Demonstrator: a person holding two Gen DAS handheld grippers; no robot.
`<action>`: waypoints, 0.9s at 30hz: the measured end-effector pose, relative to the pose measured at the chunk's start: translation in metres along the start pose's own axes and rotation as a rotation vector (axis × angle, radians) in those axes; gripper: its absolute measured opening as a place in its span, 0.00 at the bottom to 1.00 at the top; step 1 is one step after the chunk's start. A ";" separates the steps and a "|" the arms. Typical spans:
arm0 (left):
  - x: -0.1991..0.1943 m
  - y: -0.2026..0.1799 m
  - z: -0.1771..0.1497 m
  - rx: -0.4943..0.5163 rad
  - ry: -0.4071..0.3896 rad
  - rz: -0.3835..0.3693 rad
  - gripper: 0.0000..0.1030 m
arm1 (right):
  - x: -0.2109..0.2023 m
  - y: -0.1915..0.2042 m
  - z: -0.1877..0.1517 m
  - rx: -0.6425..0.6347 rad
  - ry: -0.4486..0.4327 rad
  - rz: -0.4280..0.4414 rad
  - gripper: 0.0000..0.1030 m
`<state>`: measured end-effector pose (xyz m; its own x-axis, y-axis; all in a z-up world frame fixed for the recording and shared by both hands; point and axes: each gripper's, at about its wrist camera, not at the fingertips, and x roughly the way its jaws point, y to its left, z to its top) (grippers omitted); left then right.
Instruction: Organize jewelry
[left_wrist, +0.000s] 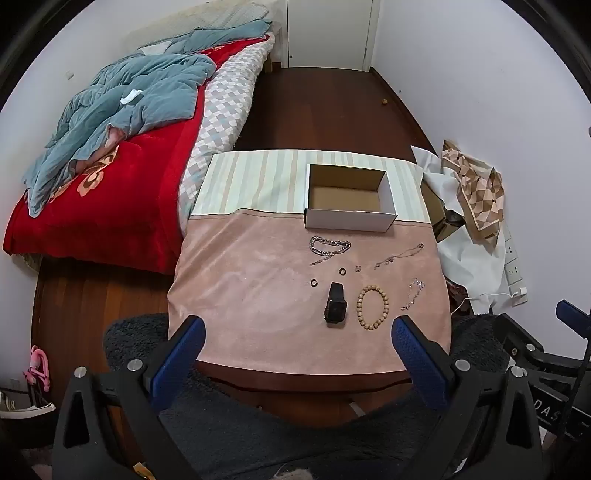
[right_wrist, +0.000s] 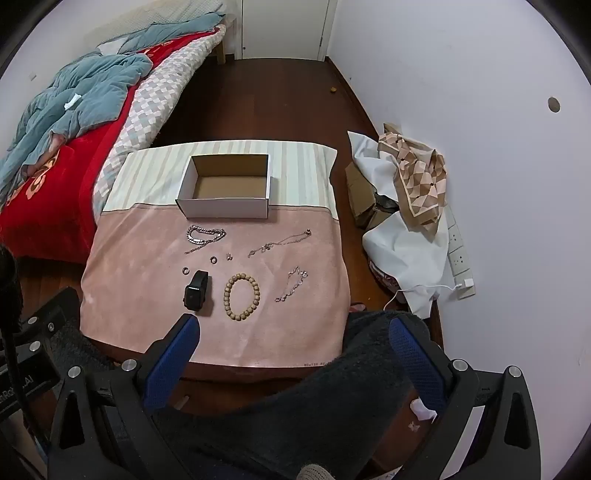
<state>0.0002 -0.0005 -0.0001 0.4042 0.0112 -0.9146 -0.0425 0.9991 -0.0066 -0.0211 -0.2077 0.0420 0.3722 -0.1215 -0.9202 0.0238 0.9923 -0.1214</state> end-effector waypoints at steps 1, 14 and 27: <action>0.000 0.000 0.000 0.000 -0.001 0.000 1.00 | 0.000 0.000 0.000 0.000 0.000 -0.001 1.00; 0.000 0.000 0.000 -0.002 0.001 -0.007 1.00 | -0.002 0.003 0.002 0.000 -0.002 -0.004 1.00; 0.002 0.000 0.001 -0.002 0.000 -0.005 1.00 | 0.000 -0.002 0.001 -0.001 -0.002 -0.005 1.00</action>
<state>0.0016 -0.0006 -0.0013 0.4045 0.0064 -0.9145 -0.0421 0.9990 -0.0116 -0.0200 -0.2096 0.0428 0.3736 -0.1264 -0.9189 0.0250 0.9917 -0.1262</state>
